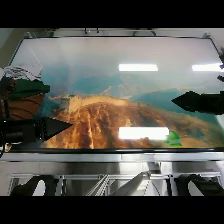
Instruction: Fold the shirts.
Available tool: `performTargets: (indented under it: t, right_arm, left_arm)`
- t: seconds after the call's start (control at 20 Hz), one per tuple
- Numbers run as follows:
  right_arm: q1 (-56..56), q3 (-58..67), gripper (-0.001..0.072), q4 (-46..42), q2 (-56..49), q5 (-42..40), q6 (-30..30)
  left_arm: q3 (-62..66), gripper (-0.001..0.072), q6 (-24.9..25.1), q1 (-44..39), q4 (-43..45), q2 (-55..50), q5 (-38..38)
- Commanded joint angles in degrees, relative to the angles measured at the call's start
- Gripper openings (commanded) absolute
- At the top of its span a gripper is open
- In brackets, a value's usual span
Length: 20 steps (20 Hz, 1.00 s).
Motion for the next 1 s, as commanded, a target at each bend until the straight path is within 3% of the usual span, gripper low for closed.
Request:
performTargets:
  t: [0.0,0.15,0.2,0.25,0.3,0.35,0.4,0.7,0.95]
  right_arm:
    - [0.0,0.0,0.0017,0.0,0.0,0.0,0.0]
    - [0.0,0.0,0.0016,0.0,0.0,0.0,0.0]
    - [0.0,0.0,0.0017,0.0,0.0,0.0,0.0]
    - [0.0,0.0,0.0016,0.0,0.0,0.0,0.0]
    - [0.0,0.0,0.0016,0.0,0.1,0.0,0.0]
    - [0.0,0.0,0.0017,0.0,0.0,0.0,0.0]
    - [0.1,0.0,0.0017,0.1,0.0,0.0,0.0]
    - [0.1,0.0,0.0016,0.1,0.0,0.0,0.0]
    - [0.1,0.0,0.0017,0.2,-0.1,0.0,0.0]
  left_arm:
    - [0.0,0.0009,-0.3,0.1,0.0,0.0,0.0]
    - [1.7,0.0033,-2.1,1.8,0.5,-0.5,0.1]
    - [4.7,0.0193,-3.0,4.4,2.3,-2.0,-0.1]
    - [8.7,0.0299,-4.0,7.6,4.7,-4.1,-0.1]
    - [13.6,0.0299,-4.3,11.4,7.6,-6.8,0.4]
    - [18.8,0.0408,-4.3,14.5,11.0,-10.3,2.0]
    - [23.6,0.072,-4.6,17.0,14.8,-14.0,4.2]
    - [60.1,0.072,-3.4,21.3,36.3,-46.6,11.3]
    - [86.2,0.072,-3.4,17.4,37.6,-79.1,19.0]
